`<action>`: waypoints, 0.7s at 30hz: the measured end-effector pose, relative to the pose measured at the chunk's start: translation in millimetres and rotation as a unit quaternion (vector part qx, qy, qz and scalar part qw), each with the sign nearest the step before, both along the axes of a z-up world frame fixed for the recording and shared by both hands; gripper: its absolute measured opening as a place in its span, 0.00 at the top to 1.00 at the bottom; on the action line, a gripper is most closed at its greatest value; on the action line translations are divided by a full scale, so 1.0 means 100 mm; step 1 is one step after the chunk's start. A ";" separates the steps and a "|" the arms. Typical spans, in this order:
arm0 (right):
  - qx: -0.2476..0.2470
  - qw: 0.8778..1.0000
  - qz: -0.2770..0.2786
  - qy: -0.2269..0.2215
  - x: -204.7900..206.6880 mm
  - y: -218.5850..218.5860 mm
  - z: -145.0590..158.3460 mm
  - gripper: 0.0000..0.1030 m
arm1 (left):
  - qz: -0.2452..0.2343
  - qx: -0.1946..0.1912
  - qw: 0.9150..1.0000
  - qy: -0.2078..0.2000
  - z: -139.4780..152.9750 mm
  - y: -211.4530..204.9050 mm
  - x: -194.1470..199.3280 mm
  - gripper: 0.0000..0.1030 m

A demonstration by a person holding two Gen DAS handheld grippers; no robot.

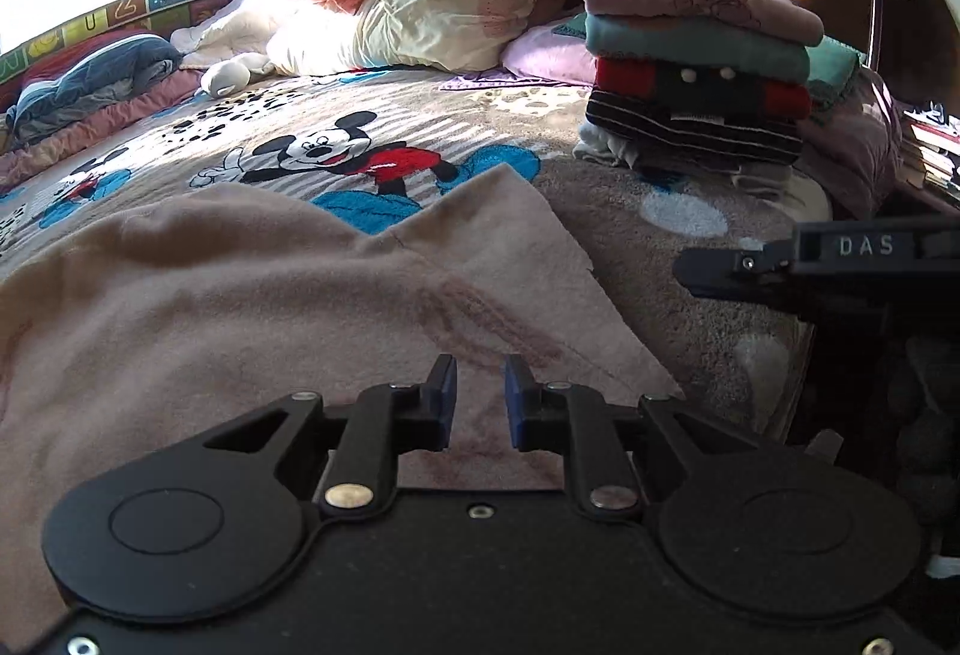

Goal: Fold clothes

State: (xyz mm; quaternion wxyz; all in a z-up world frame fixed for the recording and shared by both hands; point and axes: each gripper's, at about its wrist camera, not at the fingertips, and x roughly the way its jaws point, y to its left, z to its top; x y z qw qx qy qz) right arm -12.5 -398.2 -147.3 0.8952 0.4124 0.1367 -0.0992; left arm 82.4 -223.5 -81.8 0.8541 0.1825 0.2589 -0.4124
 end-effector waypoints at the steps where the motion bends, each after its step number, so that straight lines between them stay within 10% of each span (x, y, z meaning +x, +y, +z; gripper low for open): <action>1: -0.014 1.000 0.001 -0.006 0.04 -0.03 0.03 0.85 | -0.006 0.017 1.000 -0.006 -0.11 -0.04 -0.07 0.84; 5: -0.088 0.995 0.053 -0.019 0.36 -0.08 0.23 0.82 | -0.019 0.035 0.997 -0.063 -0.31 -0.04 -0.31 0.84; 9: -0.185 0.970 0.160 0.015 0.85 0.08 0.47 0.81 | 0.003 -0.010 1.000 -0.005 -0.31 0.10 -0.18 0.84; 17: -0.308 0.885 0.336 0.090 1.80 0.52 0.48 0.83 | 0.004 -0.051 0.997 0.052 -0.30 0.24 -0.05 0.84; 18: -0.315 0.882 0.326 0.130 1.94 0.47 0.37 0.85 | 0.004 -0.052 0.997 0.058 -0.29 0.25 -0.04 0.84; 21: -0.214 0.922 0.292 0.134 2.00 0.01 0.26 1.00 | -0.001 -0.053 0.996 0.069 -0.28 0.26 -0.02 0.83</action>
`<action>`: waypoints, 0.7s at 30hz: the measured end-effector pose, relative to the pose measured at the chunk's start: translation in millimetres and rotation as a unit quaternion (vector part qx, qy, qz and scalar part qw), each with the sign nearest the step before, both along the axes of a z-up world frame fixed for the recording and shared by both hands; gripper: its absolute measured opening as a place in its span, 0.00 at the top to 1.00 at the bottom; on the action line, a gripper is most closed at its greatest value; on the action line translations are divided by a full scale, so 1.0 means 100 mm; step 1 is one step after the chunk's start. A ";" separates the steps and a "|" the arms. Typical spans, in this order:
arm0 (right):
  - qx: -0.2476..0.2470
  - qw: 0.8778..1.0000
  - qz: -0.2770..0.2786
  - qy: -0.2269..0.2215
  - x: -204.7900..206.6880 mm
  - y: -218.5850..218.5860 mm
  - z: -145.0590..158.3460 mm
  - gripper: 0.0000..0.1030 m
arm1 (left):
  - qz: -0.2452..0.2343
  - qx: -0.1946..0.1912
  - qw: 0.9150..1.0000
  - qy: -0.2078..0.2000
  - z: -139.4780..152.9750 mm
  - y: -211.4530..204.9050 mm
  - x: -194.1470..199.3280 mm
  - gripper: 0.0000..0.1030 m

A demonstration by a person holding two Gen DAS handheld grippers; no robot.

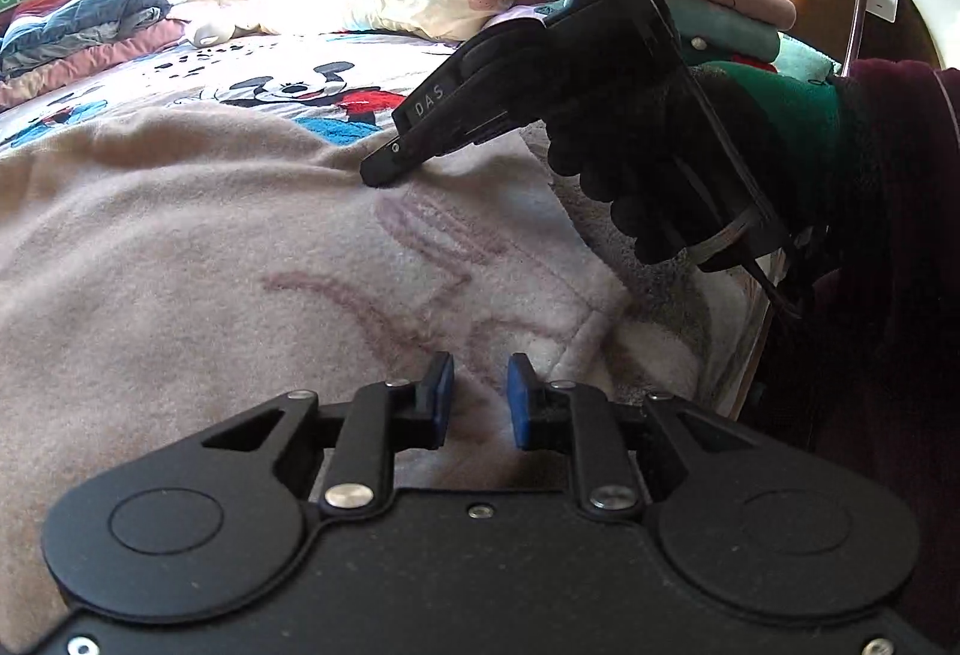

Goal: Fold clothes

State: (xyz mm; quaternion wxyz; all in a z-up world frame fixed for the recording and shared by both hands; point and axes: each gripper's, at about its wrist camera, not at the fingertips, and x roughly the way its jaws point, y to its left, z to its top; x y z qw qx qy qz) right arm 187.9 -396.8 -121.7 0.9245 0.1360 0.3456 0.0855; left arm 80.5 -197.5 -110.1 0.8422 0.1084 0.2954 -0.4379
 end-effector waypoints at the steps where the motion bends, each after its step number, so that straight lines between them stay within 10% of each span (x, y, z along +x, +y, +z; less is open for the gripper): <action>1: -0.007 1.000 0.001 -0.001 -0.02 0.01 0.01 1.00 | -0.002 0.000 1.000 0.004 0.00 0.00 0.01 0.83; 7: -0.024 1.000 0.016 -0.012 0.08 0.25 0.19 0.74 | -0.004 -0.016 0.999 0.044 0.11 0.15 0.13 0.76; 17: -0.051 0.991 0.121 0.033 1.04 0.81 0.19 0.74 | 0.128 -0.014 0.990 0.052 0.17 0.83 0.73 0.59; 21: -0.087 0.993 0.073 0.026 1.23 0.63 0.17 0.76 | 0.147 -0.016 0.986 0.070 0.19 1.03 0.92 0.58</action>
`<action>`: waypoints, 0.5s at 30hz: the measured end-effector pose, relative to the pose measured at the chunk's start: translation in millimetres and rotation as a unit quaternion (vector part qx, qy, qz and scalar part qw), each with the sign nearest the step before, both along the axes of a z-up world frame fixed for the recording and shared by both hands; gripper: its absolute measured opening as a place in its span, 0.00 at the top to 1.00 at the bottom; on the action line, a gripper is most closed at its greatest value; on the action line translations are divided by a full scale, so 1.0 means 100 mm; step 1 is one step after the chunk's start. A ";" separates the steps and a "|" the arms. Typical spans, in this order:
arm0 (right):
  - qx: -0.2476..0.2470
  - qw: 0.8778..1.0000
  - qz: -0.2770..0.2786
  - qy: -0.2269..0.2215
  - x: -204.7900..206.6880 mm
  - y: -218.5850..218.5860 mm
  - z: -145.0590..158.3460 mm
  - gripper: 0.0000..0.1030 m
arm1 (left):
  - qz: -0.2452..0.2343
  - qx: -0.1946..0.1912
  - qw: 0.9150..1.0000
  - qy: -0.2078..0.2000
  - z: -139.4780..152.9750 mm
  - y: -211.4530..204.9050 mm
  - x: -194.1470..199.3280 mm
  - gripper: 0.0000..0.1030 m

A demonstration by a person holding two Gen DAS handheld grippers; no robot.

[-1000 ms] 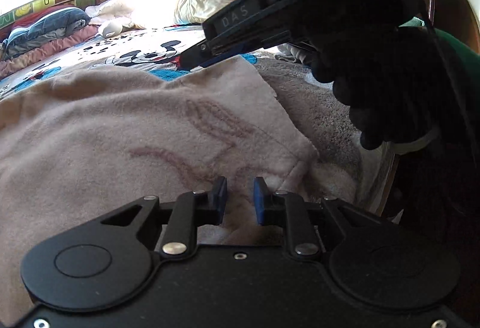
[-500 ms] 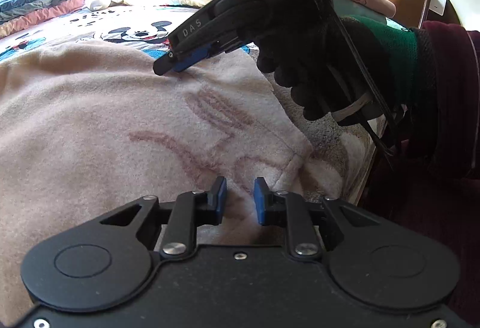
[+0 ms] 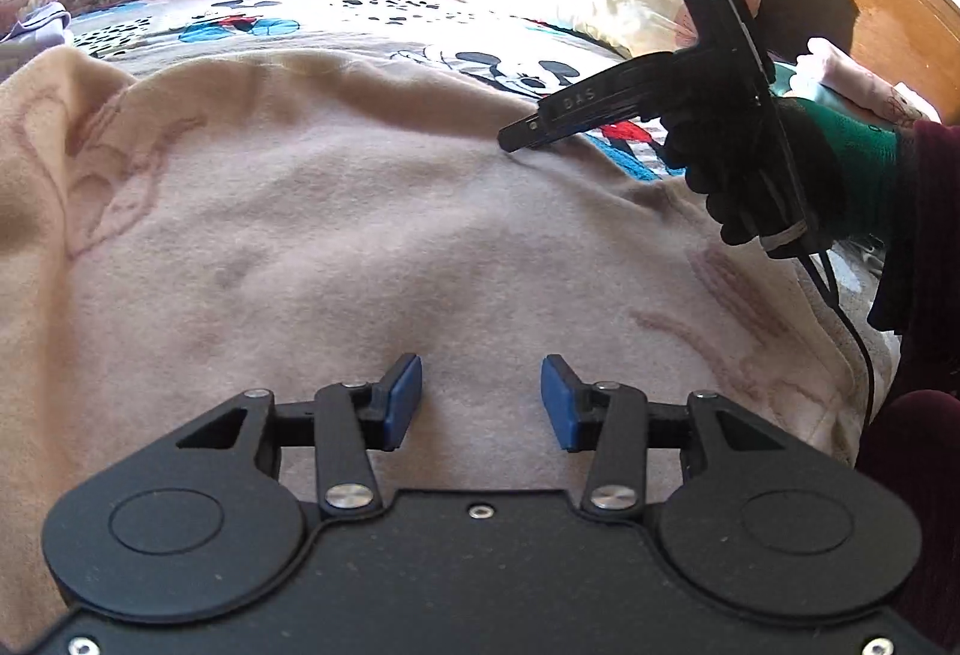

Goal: Fold clothes

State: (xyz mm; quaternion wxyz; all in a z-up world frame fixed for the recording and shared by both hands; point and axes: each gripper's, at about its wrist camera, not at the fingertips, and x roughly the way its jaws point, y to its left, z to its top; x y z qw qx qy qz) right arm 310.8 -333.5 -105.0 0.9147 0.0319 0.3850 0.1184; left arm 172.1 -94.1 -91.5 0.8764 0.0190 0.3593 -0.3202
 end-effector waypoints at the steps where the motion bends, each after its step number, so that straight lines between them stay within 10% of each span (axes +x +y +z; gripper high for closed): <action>1: 0.006 1.000 -0.022 -0.003 0.04 -0.11 0.01 0.76 | 0.002 -0.005 1.000 0.003 0.01 0.03 0.01 0.58; 9: 0.066 0.994 -0.083 -0.040 -0.17 -0.18 0.13 0.66 | 0.065 -0.135 0.989 -0.011 0.37 0.84 0.14 0.58; 15: 0.099 0.993 0.008 -0.070 -0.58 0.77 0.30 0.63 | 0.224 -0.287 0.931 -0.014 0.51 2.11 0.25 0.57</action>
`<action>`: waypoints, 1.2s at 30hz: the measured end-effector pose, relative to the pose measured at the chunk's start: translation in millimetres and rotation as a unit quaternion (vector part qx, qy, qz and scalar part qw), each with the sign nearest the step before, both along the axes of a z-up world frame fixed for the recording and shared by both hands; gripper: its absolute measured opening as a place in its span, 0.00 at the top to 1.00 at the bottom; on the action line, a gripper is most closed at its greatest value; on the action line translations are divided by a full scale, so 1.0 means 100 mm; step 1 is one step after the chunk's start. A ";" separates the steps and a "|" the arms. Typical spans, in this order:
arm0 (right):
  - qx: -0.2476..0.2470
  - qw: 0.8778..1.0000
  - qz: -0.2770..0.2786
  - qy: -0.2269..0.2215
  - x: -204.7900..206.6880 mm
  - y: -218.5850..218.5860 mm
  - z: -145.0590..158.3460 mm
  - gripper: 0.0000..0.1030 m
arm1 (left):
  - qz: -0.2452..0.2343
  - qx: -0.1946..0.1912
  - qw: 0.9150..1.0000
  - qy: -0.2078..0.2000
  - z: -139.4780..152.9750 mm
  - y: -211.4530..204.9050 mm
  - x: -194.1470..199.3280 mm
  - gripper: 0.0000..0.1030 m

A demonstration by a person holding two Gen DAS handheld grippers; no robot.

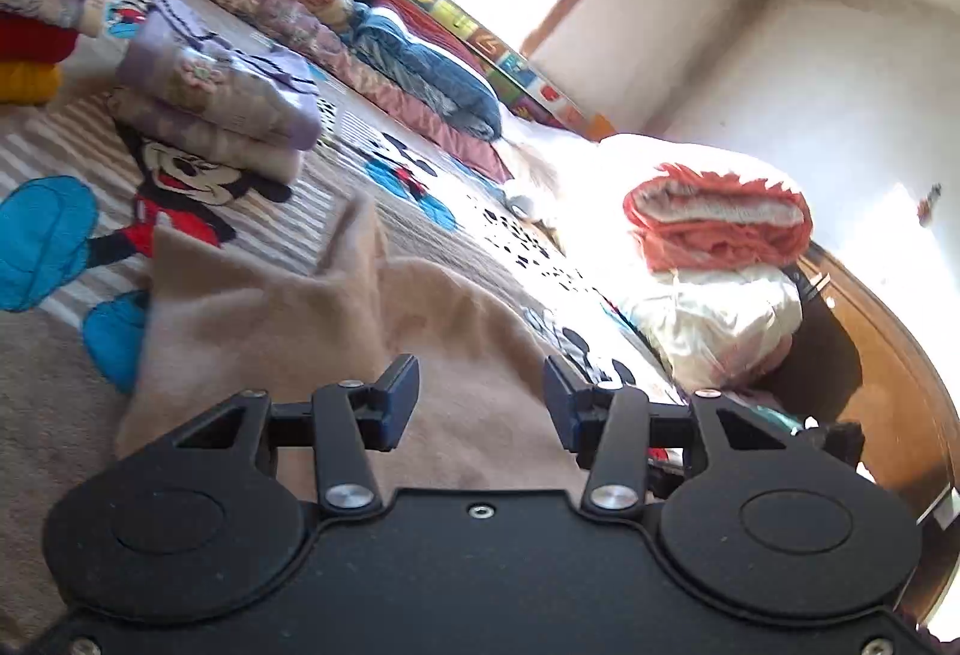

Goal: Fold clothes

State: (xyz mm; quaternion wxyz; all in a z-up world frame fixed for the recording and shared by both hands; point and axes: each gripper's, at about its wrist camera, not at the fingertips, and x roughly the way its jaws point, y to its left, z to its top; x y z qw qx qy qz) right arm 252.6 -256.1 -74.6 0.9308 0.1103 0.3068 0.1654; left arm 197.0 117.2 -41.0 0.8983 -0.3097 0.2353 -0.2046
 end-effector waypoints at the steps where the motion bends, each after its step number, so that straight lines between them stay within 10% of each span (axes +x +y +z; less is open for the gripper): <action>1: 0.004 1.000 0.017 -0.002 -0.07 0.16 0.00 0.62 | 0.036 -0.022 0.999 0.015 -0.05 0.21 -0.02 0.57; 5: 0.010 0.996 0.085 -0.010 -0.41 0.93 -0.03 0.61 | 0.145 -0.153 0.971 0.114 -0.46 0.93 -0.16 0.57; 11: 0.039 0.993 0.114 0.006 -0.66 1.49 -0.11 0.58 | 0.147 -0.272 0.931 0.194 -0.90 1.26 -0.43 0.52; 22: -0.037 0.996 0.069 0.033 -0.70 1.77 -0.31 0.54 | 0.096 -0.273 0.939 0.187 -0.84 0.91 -0.25 0.50; 26: 0.020 0.998 0.040 0.047 -0.72 1.66 -0.30 0.54 | 0.086 -0.139 0.980 0.114 -0.53 0.62 -0.12 0.72; 29: 0.071 0.996 0.013 0.059 -0.77 1.45 -0.32 0.53 | 0.044 0.111 0.993 0.009 -0.13 -0.02 -0.17 0.76; 31: 0.117 0.991 -0.014 0.068 -0.83 1.25 -0.35 0.53 | 0.006 0.261 0.963 -0.061 -0.07 -0.50 -0.36 0.79; 33: 0.163 0.983 -0.041 0.074 -0.88 1.05 -0.40 0.53 | -0.034 0.392 0.911 -0.123 -0.10 -0.97 -0.61 0.79; 36: 0.223 0.968 -0.080 0.083 -0.96 0.78 -0.48 0.53 | -0.092 0.468 0.865 -0.157 -0.31 -1.36 -0.76 0.79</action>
